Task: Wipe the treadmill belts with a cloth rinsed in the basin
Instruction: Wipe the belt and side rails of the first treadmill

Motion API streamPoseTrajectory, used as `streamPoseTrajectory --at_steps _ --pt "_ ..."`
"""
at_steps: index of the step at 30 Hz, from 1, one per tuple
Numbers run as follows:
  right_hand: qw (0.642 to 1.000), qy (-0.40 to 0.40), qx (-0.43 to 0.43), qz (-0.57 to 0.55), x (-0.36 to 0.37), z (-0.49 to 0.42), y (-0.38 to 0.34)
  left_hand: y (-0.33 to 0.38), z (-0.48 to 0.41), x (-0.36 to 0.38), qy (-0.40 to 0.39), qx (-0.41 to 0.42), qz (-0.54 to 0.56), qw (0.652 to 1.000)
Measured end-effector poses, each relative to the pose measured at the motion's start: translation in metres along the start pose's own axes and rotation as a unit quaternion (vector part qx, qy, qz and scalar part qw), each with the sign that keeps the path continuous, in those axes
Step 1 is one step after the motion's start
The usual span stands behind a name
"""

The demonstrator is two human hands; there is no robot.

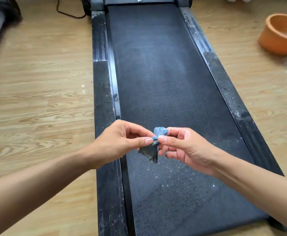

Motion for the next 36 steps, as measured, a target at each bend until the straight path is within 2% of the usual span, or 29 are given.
streamPoseTrajectory --at_steps 3,5,7,11,14,18,20,21,22,24,25,26,28,30,32,33,36 --pt "0.999 -0.003 0.018 0.038 -0.004 0.001 0.006 -0.003 -0.002 -0.002 -0.005 -0.006 -0.021 1.000" --pt "0.997 -0.005 0.021 0.071 -0.007 0.000 0.007 -0.003 -0.006 -0.006 0.023 0.014 -0.053 0.998" --pt "0.986 0.012 0.024 0.163 -0.008 0.001 0.005 0.000 -0.010 -0.007 0.045 0.046 -0.105 0.992" --pt "0.939 0.037 0.012 0.342 -0.009 0.000 0.001 0.010 -0.013 0.006 0.024 0.095 -0.195 0.976" --pt "0.895 0.050 -0.021 0.444 -0.012 -0.003 -0.001 0.019 -0.013 0.014 -0.016 0.121 -0.205 0.971" --pt "0.901 0.090 -0.066 0.420 -0.012 -0.005 0.000 0.022 -0.013 0.012 -0.001 0.145 -0.212 0.966" --pt "0.883 0.106 -0.078 0.451 -0.017 -0.005 0.002 0.017 -0.014 0.007 0.016 0.137 -0.198 0.971" --pt "0.856 0.106 -0.088 0.499 -0.018 -0.005 0.002 0.015 -0.014 0.005 0.013 0.126 -0.176 0.976" --pt "0.803 0.099 -0.102 0.579 -0.019 -0.005 0.002 0.012 -0.014 0.002 0.006 0.110 -0.150 0.983" --pt "0.647 0.092 -0.147 0.743 -0.016 -0.006 0.007 0.009 -0.016 -0.002 -0.011 0.072 -0.142 0.987" --pt "0.602 0.087 -0.166 0.776 -0.016 -0.006 0.011 0.008 -0.016 -0.005 -0.016 0.061 -0.184 0.981" --pt "0.591 0.078 -0.177 0.783 -0.015 -0.006 0.015 0.008 -0.017 -0.007 -0.020 0.057 -0.251 0.966" --pt "0.611 0.053 -0.177 0.770 -0.015 -0.006 0.021 0.008 -0.017 -0.009 -0.032 0.061 -0.381 0.922" --pt "0.691 0.013 -0.144 0.708 -0.013 -0.005 0.023 0.012 -0.016 -0.005 -0.046 0.085 -0.421 0.902" --pt "0.795 -0.011 -0.121 0.595 -0.008 -0.003 0.024 0.017 -0.015 0.002 -0.058 0.090 -0.398 0.911" --pt "0.835 -0.016 -0.121 0.536 -0.005 -0.003 0.024 0.019 -0.014 0.005 -0.068 0.084 -0.373 0.922" --pt "0.922 -0.018 -0.128 0.365 0.005 -0.001 0.022 0.027 -0.015 0.010 -0.069 0.104 -0.332 0.935"
Point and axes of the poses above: each hand's wrist, its own z-axis away from the middle knuckle, its own x-axis out of the palm, y = z × x, the point moved 5 cm from there along -z, towards the middle knuckle, and after that the axes turned 4 degrees about z, right-handed, at the moved point
